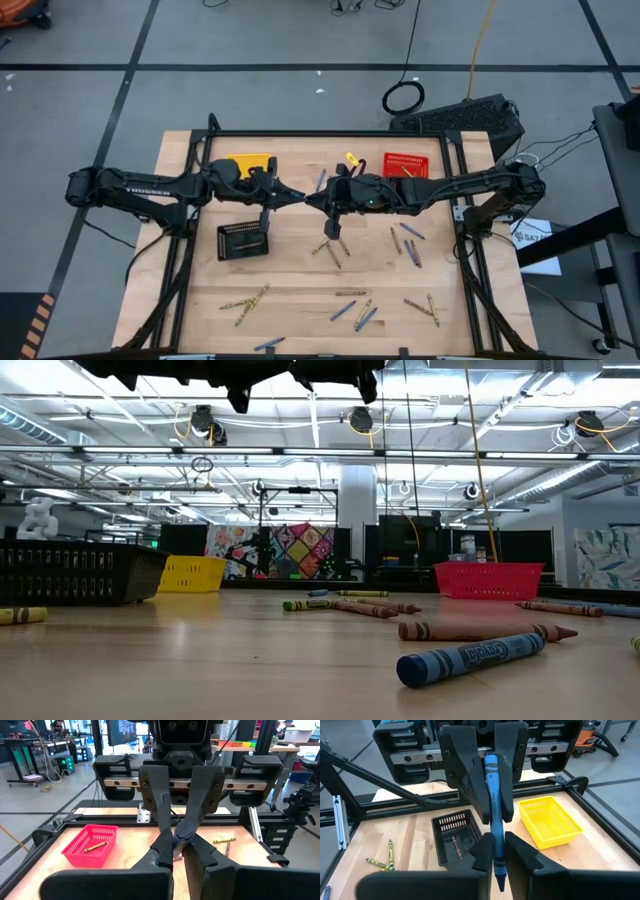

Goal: Sort crayons
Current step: Put the blue crayon into the yellow bin

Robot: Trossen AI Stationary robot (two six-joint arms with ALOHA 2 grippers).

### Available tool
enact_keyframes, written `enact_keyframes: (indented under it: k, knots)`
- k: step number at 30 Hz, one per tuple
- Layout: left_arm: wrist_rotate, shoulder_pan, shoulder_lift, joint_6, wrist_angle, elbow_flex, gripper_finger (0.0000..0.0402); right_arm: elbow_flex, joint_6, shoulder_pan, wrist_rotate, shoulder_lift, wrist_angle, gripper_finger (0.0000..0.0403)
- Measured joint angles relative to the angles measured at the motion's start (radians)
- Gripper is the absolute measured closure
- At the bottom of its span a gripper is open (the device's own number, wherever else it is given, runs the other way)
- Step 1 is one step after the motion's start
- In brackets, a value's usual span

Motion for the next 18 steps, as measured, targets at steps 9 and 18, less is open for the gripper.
enact_keyframes:
  k: [9, 18]
  knots:
    - [-0.003, 0.0, 0.0, 0.029, -0.053, 0.0, 0.0389, 0.0, 0.001, 0.0, 0.003, 0.0, -0.001, 0.0302]
    - [-0.061, 0.067, 0.0, 0.051, -0.269, 0.0, 0.0389, 0.0, 0.02, -0.027, 0.007, 0.0, -0.103, 0.0284]
